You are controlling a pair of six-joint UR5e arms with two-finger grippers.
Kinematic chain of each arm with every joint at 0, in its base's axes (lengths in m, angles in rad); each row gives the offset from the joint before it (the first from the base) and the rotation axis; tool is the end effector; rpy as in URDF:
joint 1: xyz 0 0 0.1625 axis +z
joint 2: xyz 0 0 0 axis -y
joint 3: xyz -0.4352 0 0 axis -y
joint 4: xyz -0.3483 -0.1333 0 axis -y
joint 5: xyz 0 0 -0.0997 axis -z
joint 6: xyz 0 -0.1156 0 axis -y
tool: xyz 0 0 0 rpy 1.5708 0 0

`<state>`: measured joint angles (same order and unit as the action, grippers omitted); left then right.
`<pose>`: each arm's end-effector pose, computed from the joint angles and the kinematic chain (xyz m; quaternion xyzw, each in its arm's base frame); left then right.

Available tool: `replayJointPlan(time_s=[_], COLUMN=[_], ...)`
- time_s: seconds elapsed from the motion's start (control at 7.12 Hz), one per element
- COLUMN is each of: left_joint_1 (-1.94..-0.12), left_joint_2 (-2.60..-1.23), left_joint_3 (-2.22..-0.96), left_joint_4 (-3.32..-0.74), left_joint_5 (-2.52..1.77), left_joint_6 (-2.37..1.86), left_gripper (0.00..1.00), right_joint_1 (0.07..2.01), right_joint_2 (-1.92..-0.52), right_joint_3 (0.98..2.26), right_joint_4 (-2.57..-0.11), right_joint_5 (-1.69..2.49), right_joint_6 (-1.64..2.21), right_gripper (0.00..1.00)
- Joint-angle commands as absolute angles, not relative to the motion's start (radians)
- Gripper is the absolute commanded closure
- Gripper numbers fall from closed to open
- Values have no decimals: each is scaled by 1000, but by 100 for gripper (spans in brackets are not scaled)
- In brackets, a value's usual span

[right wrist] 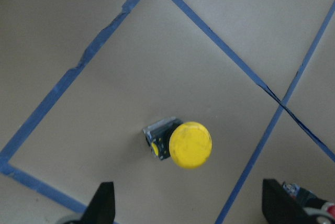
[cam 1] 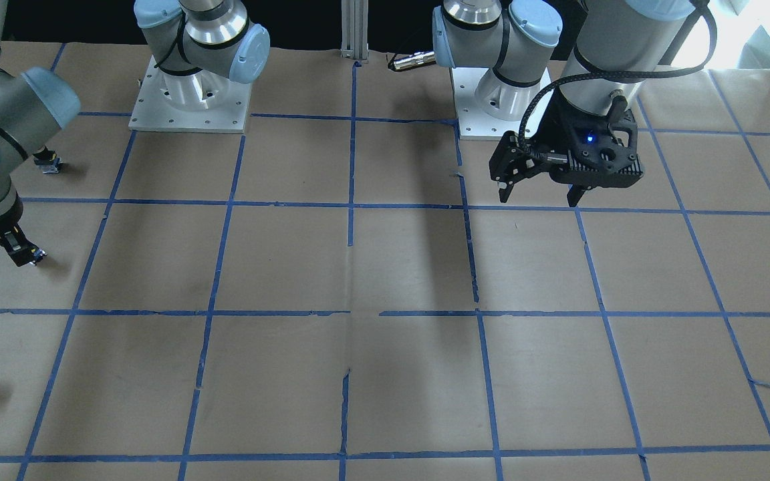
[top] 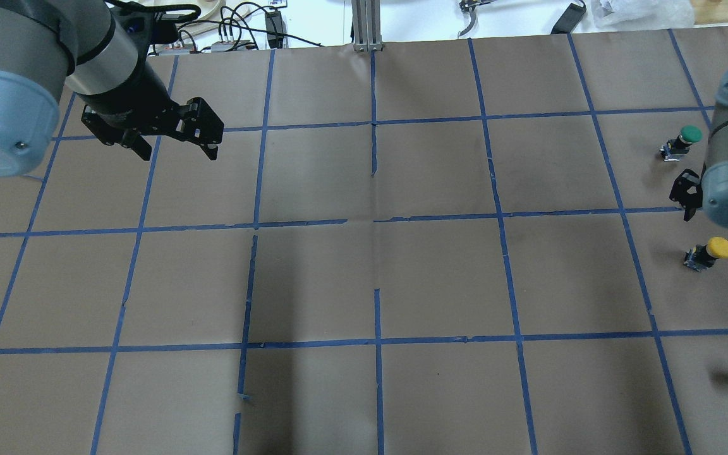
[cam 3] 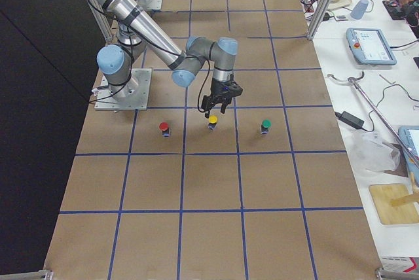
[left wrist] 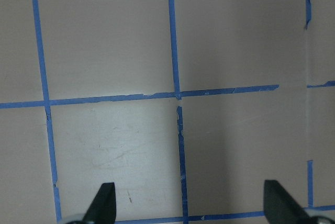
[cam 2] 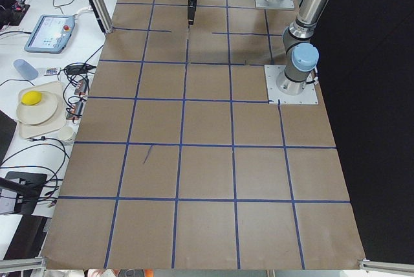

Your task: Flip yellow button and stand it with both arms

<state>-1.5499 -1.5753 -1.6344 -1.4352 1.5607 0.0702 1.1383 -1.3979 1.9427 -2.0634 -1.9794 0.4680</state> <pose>-0.1249 -0.4594 0.4654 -0.0248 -0.9991 0.0339 0.0035 -0.1163 -0.4604 0.2996 -0.4212 -0.8836 -0.0219 0.2032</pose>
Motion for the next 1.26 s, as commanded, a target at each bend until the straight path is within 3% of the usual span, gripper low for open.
replayJointPlan(time_s=[0.0, 0.42, 0.7, 1.12], left_joint_1=[-1549, -1545, -1545, -1545], left_joint_2=[-1575, -1575, -1575, -1574], left_joint_3=[-1628, -1628, -1628, -1626], left_joint_4=[-1454, -1454, -1454, -1454], left_joint_5=[1566, 1563, 1565, 1563], left_joint_6=[69, 69, 71, 69], left_gripper=[0, 0, 0, 0], right_joint_1=[1152, 1320, 1482, 1637], right_joint_2=[-1431, -1485, -1489, -1485], right_joint_3=[1771, 1521, 1415, 1404], right_joint_4=[-1773, -1396, -1371, -1479], right_joint_5=[-1825, -1677, -1640, -1580], right_joint_6=[469, 459, 448, 300], right_gripper=[0, 0, 0, 0])
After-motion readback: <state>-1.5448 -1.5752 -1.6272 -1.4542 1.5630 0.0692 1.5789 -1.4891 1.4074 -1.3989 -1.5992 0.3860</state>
